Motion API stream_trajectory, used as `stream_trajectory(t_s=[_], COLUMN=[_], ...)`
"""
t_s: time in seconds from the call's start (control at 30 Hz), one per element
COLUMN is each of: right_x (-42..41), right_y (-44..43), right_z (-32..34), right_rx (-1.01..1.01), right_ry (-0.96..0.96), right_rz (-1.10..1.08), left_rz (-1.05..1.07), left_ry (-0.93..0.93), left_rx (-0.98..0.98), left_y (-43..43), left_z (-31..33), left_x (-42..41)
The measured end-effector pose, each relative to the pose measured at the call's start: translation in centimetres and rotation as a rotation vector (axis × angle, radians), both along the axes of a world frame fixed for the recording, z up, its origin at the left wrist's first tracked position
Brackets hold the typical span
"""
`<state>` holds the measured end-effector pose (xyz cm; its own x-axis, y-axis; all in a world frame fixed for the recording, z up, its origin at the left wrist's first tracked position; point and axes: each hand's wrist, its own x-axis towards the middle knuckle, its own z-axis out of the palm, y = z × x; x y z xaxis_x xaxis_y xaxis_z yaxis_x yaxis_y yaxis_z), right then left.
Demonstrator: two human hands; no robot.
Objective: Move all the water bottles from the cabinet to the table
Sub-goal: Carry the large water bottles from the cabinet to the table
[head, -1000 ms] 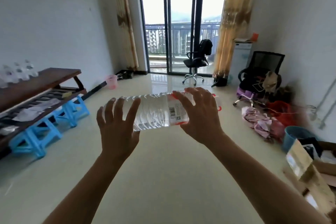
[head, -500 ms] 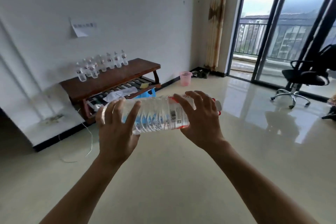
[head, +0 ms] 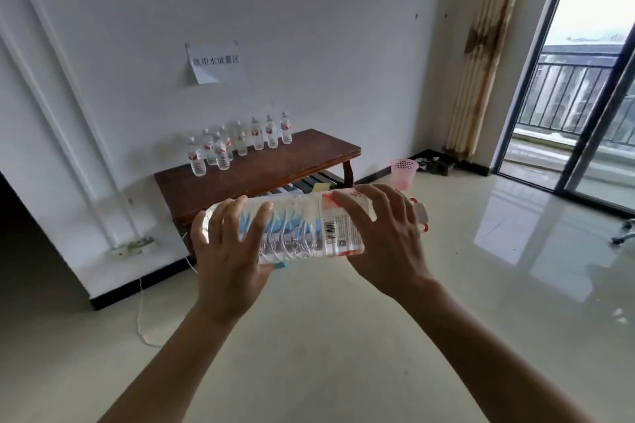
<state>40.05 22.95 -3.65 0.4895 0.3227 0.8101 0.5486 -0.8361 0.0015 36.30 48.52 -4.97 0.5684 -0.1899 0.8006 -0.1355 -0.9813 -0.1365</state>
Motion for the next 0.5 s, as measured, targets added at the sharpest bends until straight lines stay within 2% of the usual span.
stream_trajectory(t_s=[0.3,0.33,0.43,0.5], right_x=[17.2,23.1,27.5,33.9], right_y=[1.9,2.3,2.8,3.4], right_z=[-1.0,-1.8,-2.0,-1.6], right_rx=[0.007,0.037,0.030,0.061], right_ry=[-0.042,-0.045,-0.026,0.015], right_rz=[-0.050,-0.035,-0.049,-0.024], left_rz=[-0.053,-0.046,-0.028,-0.027], left_ry=[-0.009,-0.022,-0.017,-0.037], left_rx=[0.035,0.054,0.074,0.077], left_y=[1.8,2.3,2.9,3.5], left_z=[-0.6,-1.2,-0.7,-0.4], left_x=[17.8,23.6,28.1,34.3])
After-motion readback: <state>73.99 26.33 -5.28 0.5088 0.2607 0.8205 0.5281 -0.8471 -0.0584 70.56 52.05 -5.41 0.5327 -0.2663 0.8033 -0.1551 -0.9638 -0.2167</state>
